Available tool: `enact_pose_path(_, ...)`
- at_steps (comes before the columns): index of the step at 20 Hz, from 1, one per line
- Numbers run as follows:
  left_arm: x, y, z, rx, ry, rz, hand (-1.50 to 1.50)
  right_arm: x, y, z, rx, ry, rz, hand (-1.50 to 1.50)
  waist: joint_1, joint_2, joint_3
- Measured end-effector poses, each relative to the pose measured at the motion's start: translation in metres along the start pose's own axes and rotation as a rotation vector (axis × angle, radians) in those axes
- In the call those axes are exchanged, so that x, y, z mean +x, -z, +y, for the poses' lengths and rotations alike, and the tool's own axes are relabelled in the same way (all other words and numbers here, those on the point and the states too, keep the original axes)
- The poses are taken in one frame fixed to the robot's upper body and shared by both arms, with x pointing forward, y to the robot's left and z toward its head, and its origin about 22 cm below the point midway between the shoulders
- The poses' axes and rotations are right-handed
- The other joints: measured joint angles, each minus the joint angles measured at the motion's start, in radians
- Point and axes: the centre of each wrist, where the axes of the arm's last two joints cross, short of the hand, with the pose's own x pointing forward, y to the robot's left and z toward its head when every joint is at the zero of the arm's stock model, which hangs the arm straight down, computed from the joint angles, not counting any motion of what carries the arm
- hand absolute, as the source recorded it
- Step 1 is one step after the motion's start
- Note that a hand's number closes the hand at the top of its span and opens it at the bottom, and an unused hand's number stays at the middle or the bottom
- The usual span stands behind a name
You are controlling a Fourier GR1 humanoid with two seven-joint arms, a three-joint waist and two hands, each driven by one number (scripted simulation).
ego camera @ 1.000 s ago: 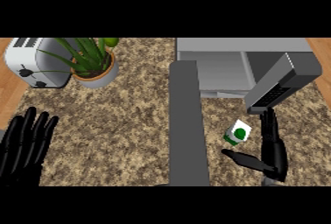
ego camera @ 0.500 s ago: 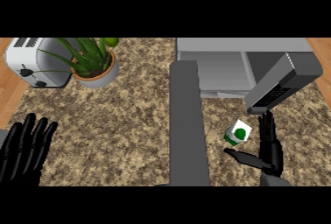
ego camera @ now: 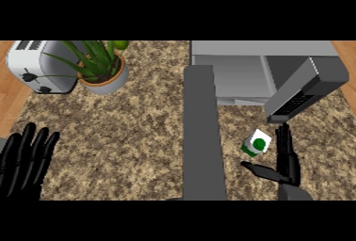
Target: Pick up the milk, place it into the microwave and close the microwave
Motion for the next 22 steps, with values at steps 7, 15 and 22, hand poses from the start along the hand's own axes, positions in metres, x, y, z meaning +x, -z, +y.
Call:
enact_pose_path(7,-0.008,-0.001,-0.002,0.0,-0.009,0.006,-1.5,-0.004,-0.001,0.002,0.102,-0.082,-0.049,1.5,0.003,-0.001,-0.007)
enact_pose_path(15,-0.004,-0.005,0.003,0.007,-0.007,0.005,-1.5,0.0,0.005,0.032,0.214,0.04,-0.104,1.5,-0.001,-0.003,-0.002)
enact_pose_path(22,0.002,-0.009,0.008,0.024,0.003,0.015,-1.5,-0.002,-0.028,0.015,0.275,0.054,-0.112,1.5,-0.011,-0.007,-0.003)
